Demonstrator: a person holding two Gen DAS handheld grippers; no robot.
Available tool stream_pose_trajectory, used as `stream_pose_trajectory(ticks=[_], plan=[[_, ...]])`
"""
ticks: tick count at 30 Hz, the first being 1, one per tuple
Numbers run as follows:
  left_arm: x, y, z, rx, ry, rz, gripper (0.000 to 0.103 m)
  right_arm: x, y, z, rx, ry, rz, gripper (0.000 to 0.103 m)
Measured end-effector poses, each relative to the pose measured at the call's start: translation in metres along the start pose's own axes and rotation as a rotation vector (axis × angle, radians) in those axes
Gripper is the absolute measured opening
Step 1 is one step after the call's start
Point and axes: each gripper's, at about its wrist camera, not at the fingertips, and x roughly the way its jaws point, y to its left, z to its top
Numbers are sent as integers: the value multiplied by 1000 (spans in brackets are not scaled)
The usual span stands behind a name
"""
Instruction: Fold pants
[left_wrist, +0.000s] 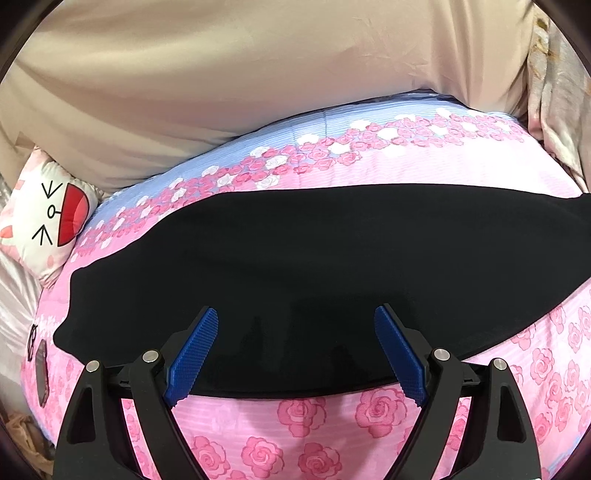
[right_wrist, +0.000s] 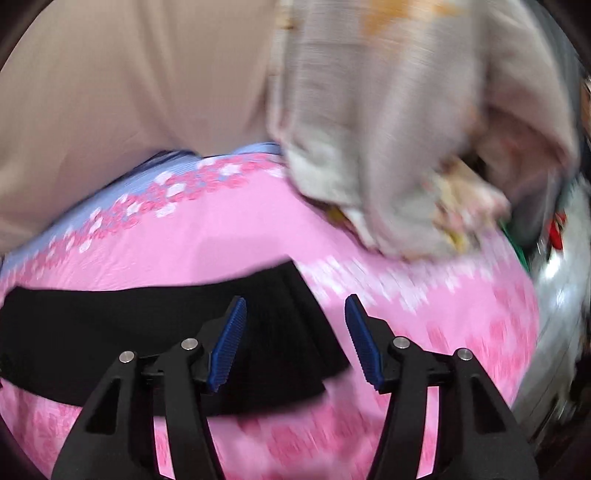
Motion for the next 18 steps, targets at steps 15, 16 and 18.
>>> stream_pose_trajectory(ticks=[15, 16, 18], plan=[[11, 28, -10, -41, 35, 33, 87, 57, -15, 16, -4, 85, -98, 11], [11, 30, -11, -42, 32, 30, 87, 36, -19, 12, 37, 49, -77, 22], [11, 33, -11, -48, 27, 28, 87, 10, -21, 0, 68, 31, -86, 55]])
